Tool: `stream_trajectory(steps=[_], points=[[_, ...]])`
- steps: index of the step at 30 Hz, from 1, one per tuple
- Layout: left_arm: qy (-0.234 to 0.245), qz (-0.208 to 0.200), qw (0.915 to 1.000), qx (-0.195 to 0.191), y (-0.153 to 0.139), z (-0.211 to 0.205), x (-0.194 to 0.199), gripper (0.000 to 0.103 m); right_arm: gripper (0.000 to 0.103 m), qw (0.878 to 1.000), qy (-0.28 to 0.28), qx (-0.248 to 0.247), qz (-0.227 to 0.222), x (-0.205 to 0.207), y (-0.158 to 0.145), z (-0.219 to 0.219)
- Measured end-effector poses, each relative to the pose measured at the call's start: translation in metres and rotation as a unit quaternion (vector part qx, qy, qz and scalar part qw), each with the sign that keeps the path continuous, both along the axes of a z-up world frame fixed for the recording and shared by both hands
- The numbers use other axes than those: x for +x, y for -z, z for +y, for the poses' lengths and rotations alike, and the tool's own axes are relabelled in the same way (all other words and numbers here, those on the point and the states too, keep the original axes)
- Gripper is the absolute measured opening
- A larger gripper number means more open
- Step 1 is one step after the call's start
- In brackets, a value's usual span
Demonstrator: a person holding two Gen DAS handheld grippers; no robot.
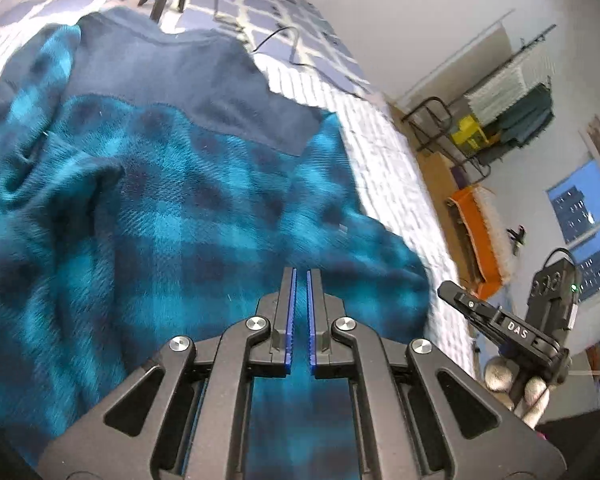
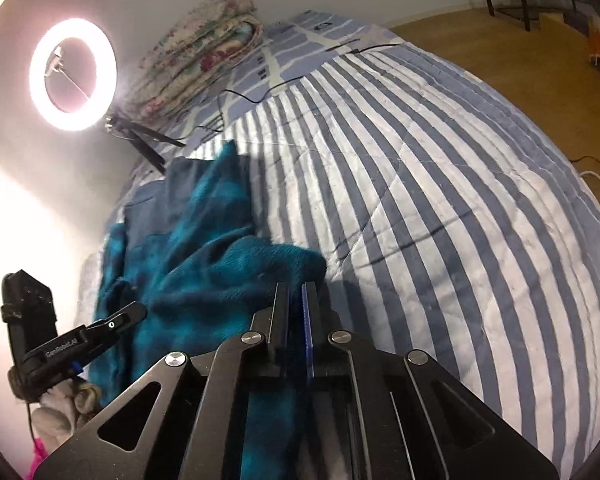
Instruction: Fold large clothes
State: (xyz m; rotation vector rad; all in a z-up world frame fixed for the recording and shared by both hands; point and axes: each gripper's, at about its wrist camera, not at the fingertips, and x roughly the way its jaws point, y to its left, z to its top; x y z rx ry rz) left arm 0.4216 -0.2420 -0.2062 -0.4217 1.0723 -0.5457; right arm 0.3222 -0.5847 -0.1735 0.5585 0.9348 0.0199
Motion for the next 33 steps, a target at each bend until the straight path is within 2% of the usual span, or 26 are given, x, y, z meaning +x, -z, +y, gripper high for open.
stream_trajectory(steps=[1,4,5,8,10,11,15,19,21,23,24,25,26,30,33], points=[[0.010,-0.005,0.9999,-0.006,-0.009,0.003,-0.009,0.009,0.005,1.000,-0.003,0.001,-0.005,-0.008,-0.008,0.000],[0.039,-0.016,0.9989,-0.023,-0.033,0.008,-0.036,0.042,0.005,1.000,-0.021,-0.001,-0.019,-0.031,-0.034,0.008],[0.049,-0.017,0.9982,-0.030,-0.039,0.006,-0.045,0.047,0.005,0.999,-0.027,-0.003,-0.021,-0.040,-0.041,0.011],[0.100,-0.019,0.9939,-0.041,-0.057,0.004,-0.089,0.048,0.005,0.998,-0.048,-0.021,-0.022,-0.069,-0.064,0.023],[0.137,-0.017,0.9895,-0.042,-0.064,-0.001,-0.114,0.056,0.005,0.998,-0.060,-0.023,-0.023,-0.092,-0.076,0.031],[0.163,-0.014,0.9858,-0.039,-0.066,-0.006,-0.129,0.059,0.005,0.997,-0.064,-0.024,-0.022,-0.100,-0.081,0.033],[0.236,-0.011,0.9716,-0.014,-0.067,-0.032,-0.178,0.059,0.005,0.996,-0.080,-0.037,-0.013,-0.147,-0.092,0.049],[0.273,0.005,0.9614,0.029,-0.050,-0.063,-0.202,0.060,0.005,0.995,-0.084,-0.050,-0.001,-0.196,-0.092,0.063],[0.274,0.007,0.9601,0.057,-0.039,-0.069,-0.212,0.060,0.005,0.996,-0.079,-0.052,0.005,-0.216,-0.089,0.065],[0.271,0.023,0.9609,0.053,-0.028,-0.071,-0.213,0.060,0.005,0.996,-0.074,-0.050,0.011,-0.234,-0.084,0.066],[0.273,0.032,0.9608,0.038,-0.023,-0.070,-0.214,0.058,0.005,0.996,-0.073,-0.049,0.016,-0.242,-0.080,0.066],[0.271,0.034,0.9614,0.033,-0.021,-0.068,-0.217,0.035,0.005,0.996,-0.072,-0.048,0.019,-0.246,-0.077,0.067],[0.269,0.036,0.9618,0.034,-0.019,-0.065,-0.217,0.001,0.005,0.996,-0.072,-0.045,0.024,-0.251,-0.074,0.067],[0.268,0.020,0.9630,0.015,-0.030,-0.040,-0.241,0.000,0.005,0.995,-0.084,-0.034,0.031,-0.256,-0.067,0.073],[0.279,0.000,0.9604,0.010,-0.040,-0.014,-0.271,0.000,0.005,0.995,-0.095,-0.016,0.038,-0.250,-0.060,0.081]])
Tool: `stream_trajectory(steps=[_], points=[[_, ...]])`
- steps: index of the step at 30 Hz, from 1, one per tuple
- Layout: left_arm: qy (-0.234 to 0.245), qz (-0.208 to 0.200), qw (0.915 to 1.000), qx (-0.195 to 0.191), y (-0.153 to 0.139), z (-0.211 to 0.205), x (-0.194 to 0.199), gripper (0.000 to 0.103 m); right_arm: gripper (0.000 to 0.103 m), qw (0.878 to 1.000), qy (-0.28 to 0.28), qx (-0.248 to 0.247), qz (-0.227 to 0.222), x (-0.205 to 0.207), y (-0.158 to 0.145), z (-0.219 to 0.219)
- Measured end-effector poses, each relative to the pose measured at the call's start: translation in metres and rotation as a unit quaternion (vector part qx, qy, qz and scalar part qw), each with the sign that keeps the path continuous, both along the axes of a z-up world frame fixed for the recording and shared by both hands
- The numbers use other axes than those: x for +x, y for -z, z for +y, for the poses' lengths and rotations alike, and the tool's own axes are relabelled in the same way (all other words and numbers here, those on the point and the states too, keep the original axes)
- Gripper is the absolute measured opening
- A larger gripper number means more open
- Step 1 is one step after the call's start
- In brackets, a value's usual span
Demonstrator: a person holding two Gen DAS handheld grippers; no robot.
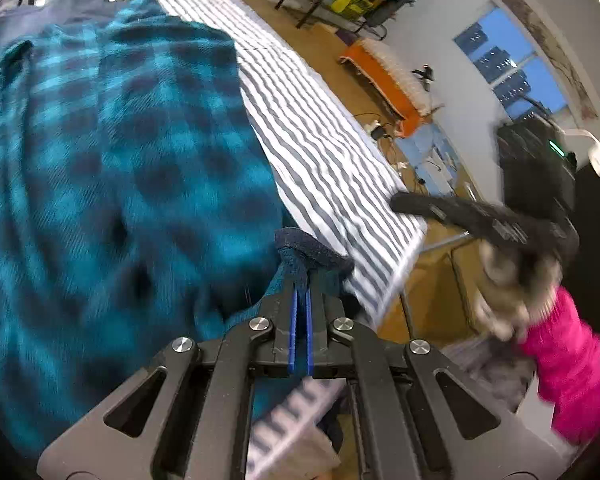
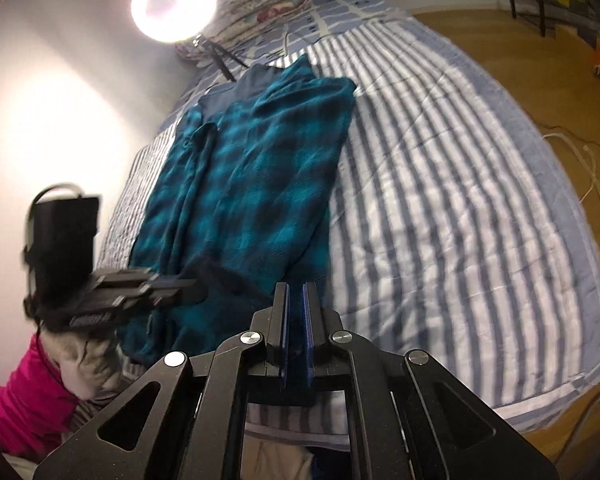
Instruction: Fold large clothes
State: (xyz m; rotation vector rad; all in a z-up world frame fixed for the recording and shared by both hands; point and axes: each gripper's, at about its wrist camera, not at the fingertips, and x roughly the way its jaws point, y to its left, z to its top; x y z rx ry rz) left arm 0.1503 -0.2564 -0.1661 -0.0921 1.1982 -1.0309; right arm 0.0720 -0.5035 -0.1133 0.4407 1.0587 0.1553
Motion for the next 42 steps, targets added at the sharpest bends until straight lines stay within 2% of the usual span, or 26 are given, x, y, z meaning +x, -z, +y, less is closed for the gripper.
stream_trajectory(steps=[2,3,4,6,7,8,10,12,15,18,19,20,21,24,27,30,31,32,33,34,37,38,39,40,42], points=[[0.014,-0.015,0.9998,-0.002,-0.004,0.013,-0.022,0.000,0.007,1.000,-0.009,0.007,0.010,0.004,0.007,0.006],[0.019,-0.019,0.9996,0.001,-0.006,0.018,-0.030,0.000,0.014,1.000,-0.014,0.011,0.017,0.008,0.012,0.009],[0.027,-0.021,0.9994,0.000,-0.007,0.024,-0.040,0.000,0.026,0.999,-0.018,0.017,0.022,0.011,0.016,0.013],[0.044,-0.030,0.9986,0.008,-0.012,0.033,-0.057,0.003,0.037,0.999,-0.020,0.025,0.027,0.016,0.023,0.017],[0.045,-0.028,0.9986,0.009,-0.014,0.039,-0.062,0.014,0.038,0.999,-0.022,0.034,0.030,0.020,0.026,0.020],[0.041,-0.021,0.9989,0.007,-0.015,0.045,-0.063,0.035,0.038,0.998,-0.025,0.040,0.033,0.023,0.030,0.022],[0.006,-0.014,0.9999,-0.004,-0.016,0.060,-0.060,0.051,0.038,0.998,-0.021,0.040,0.041,0.030,0.036,0.024],[-0.020,0.003,0.9996,-0.022,-0.016,0.073,-0.053,0.051,0.038,0.998,-0.017,0.035,0.050,0.037,0.045,0.024],[-0.072,0.018,0.9971,-0.017,-0.012,0.087,-0.043,0.052,0.038,0.998,-0.005,0.031,0.060,0.048,0.058,0.022],[-0.102,0.045,0.9937,-0.011,0.003,0.087,-0.032,0.053,0.038,0.998,0.003,0.034,0.057,0.057,0.065,0.022],[-0.104,0.045,0.9935,-0.006,0.008,0.082,-0.030,0.053,0.033,0.998,0.003,0.036,0.053,0.058,0.066,0.022],[-0.103,0.042,0.9938,-0.001,0.011,0.078,-0.030,0.053,0.021,0.998,0.001,0.037,0.050,0.059,0.065,0.023],[-0.101,0.039,0.9941,0.002,0.012,0.073,-0.032,0.053,0.002,0.998,0.000,0.034,0.047,0.060,0.064,0.024],[-0.083,0.027,0.9962,-0.005,0.009,0.061,-0.040,0.053,0.001,1.000,-0.006,0.012,0.020,0.059,0.043,0.032],[-0.061,-0.015,0.9980,0.006,-0.004,0.042,-0.052,0.053,0.001,1.000,-0.014,0.008,-0.022,0.056,0.017,0.034],[-0.027,-0.043,0.9984,0.024,-0.008,0.016,-0.056,0.055,0.003,1.000,-0.008,0.002,-0.020,0.057,0.015,0.031],[-0.017,-0.048,0.9982,0.032,-0.007,0.005,-0.057,0.055,0.010,1.000,-0.007,0.015,-0.007,0.059,0.021,0.029],[-0.008,-0.051,0.9979,0.039,-0.006,-0.004,-0.057,0.055,0.016,0.999,-0.006,0.030,0.008,0.062,0.029,0.026],[0.000,-0.054,0.9975,0.045,-0.003,-0.011,-0.058,0.055,0.029,0.999,-0.006,0.039,0.022,0.063,0.037,0.023],[0.006,-0.059,0.9968,0.054,0.000,-0.019,-0.058,0.055,0.035,0.999,-0.004,0.037,0.034,0.066,0.046,0.022],[0.026,-0.084,0.9931,0.079,0.011,-0.041,-0.059,0.055,0.036,0.998,-0.002,0.034,0.046,0.072,0.060,0.017],[0.029,-0.090,0.9919,0.084,0.014,-0.044,-0.059,0.037,0.036,0.998,0.000,0.039,0.047,0.076,0.063,0.015],[0.031,-0.092,0.9910,0.092,0.019,-0.047,-0.057,0.017,0.034,0.998,0.003,0.041,0.047,0.080,0.065,0.014],[0.030,-0.085,0.9915,0.094,0.023,-0.047,-0.054,0.004,0.022,0.998,0.006,0.040,0.046,0.085,0.068,0.012],[0.012,-0.076,0.9940,0.077,0.026,-0.038,-0.048,0.003,0.003,0.998,0.000,0.035,0.047,0.092,0.073,0.011]])
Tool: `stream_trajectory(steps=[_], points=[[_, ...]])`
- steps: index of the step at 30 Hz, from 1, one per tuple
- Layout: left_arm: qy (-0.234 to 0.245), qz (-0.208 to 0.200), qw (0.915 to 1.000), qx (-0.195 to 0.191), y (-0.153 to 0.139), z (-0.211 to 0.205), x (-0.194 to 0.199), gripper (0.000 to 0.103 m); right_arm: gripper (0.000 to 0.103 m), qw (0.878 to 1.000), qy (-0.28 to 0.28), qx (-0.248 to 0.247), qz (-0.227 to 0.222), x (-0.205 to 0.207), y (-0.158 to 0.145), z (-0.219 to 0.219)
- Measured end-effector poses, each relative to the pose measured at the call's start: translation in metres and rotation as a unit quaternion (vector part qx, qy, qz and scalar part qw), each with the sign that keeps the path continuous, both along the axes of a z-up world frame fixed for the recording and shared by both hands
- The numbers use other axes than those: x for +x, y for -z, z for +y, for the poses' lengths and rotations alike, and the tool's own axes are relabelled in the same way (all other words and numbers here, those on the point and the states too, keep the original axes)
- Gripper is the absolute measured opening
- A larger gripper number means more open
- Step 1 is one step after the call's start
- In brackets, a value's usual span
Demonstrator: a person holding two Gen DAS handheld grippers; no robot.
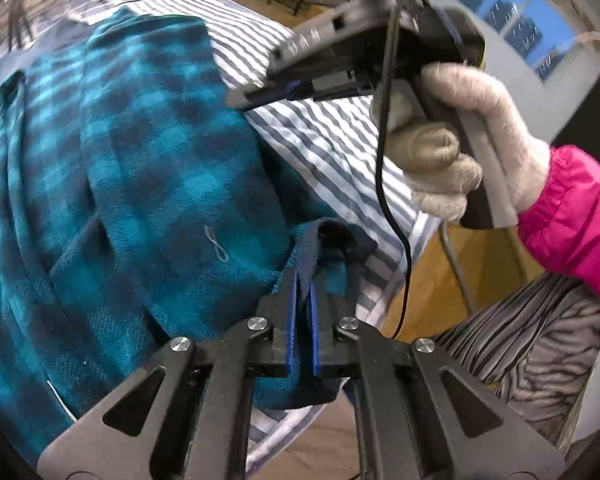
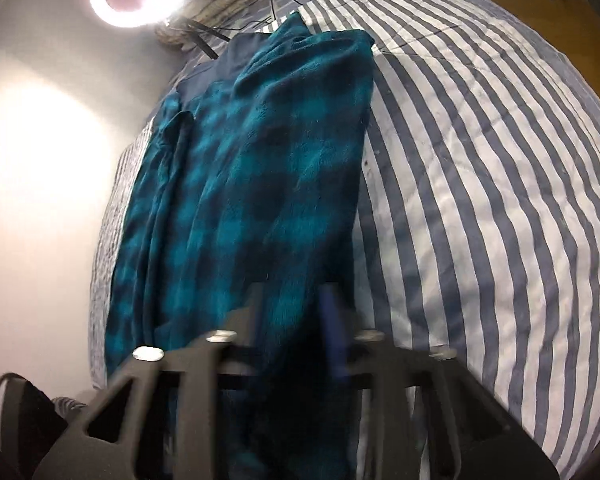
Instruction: Fold large clothes
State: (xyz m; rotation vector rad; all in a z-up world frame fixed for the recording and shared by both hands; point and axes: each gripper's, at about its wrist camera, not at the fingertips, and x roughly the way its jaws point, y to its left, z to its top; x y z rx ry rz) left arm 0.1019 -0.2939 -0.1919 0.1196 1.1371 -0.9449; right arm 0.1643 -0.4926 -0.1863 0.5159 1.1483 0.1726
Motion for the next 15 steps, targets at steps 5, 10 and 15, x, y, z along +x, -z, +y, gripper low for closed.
stream_trajectory(steps=[5,10,15], points=[[-0.022,0.008,0.9980,-0.058,-0.025,0.032,-0.003,0.002,0.000,0.998,-0.011,-0.060,-0.016,0.012,-0.008,0.007],[-0.012,-0.022,0.9963,-0.082,-0.049,0.041,-0.017,0.002,0.000,0.997,0.022,-0.046,-0.064,0.017,-0.033,-0.013],[-0.038,-0.013,0.9926,-0.115,-0.057,0.052,-0.008,0.002,0.036,0.998,0.047,0.020,-0.023,0.023,-0.017,-0.037]])
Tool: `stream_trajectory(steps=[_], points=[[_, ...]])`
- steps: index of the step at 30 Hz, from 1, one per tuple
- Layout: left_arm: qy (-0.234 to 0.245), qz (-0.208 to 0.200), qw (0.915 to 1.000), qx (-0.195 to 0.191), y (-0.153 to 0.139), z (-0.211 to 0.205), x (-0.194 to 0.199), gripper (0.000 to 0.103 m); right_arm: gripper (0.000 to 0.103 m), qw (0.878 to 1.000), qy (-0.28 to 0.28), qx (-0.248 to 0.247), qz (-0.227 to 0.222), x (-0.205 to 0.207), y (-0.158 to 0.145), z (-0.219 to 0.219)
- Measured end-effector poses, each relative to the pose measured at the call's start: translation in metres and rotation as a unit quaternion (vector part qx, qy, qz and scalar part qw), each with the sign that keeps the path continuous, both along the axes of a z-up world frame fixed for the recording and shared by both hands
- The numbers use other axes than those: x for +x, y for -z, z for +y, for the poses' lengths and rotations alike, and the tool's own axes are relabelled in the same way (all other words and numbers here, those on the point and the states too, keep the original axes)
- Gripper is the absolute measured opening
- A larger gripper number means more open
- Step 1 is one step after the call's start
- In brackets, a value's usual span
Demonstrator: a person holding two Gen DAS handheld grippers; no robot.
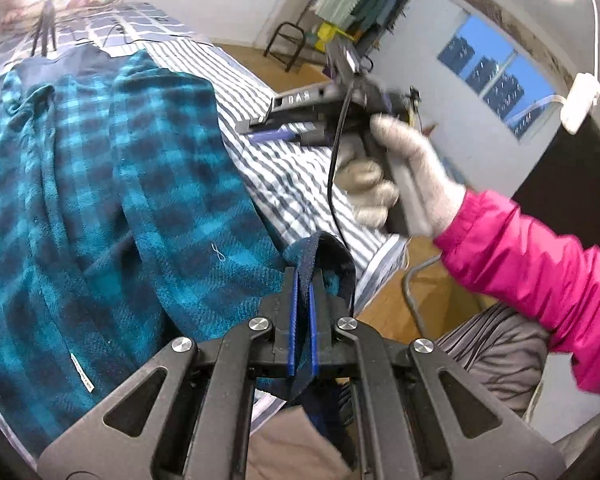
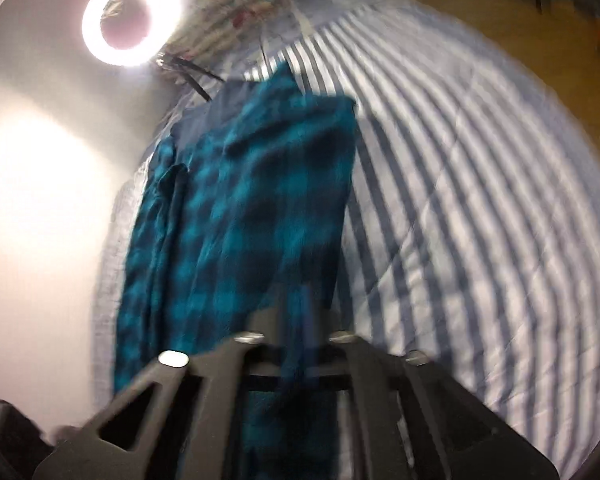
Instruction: Fold large clothes
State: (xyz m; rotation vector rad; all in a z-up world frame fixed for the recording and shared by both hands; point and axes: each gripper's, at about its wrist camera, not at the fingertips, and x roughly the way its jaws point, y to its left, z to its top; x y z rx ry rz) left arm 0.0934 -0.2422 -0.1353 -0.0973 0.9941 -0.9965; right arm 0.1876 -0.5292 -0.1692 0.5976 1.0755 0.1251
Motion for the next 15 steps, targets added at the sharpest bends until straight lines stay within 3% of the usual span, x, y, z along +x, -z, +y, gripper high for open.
stream_trajectory(steps=[1,5,7,8,15], points=[[-0.004,-0.001,1.0000,-0.006,-0.002,0.002,0.001,0.002,0.046,1.000,0.006,0.006,0.005,0.000,0.005,-0.001],[-0.018,-0.008,0.9996,-0.020,-0.015,0.012,0.004,0.002,0.046,1.000,0.011,0.021,0.018,0.010,0.026,0.004],[-0.025,-0.011,0.9992,-0.028,-0.022,0.017,0.004,0.002,0.022,1.000,0.011,0.019,0.014,0.018,0.029,0.007],[-0.027,-0.012,0.9991,-0.031,-0.025,0.019,0.003,0.002,0.002,1.000,0.003,0.010,0.015,0.022,0.028,0.010],[-0.002,-0.016,0.9992,-0.036,-0.023,0.007,-0.018,0.002,0.000,0.997,-0.009,-0.078,-0.023,0.034,-0.003,0.019]])
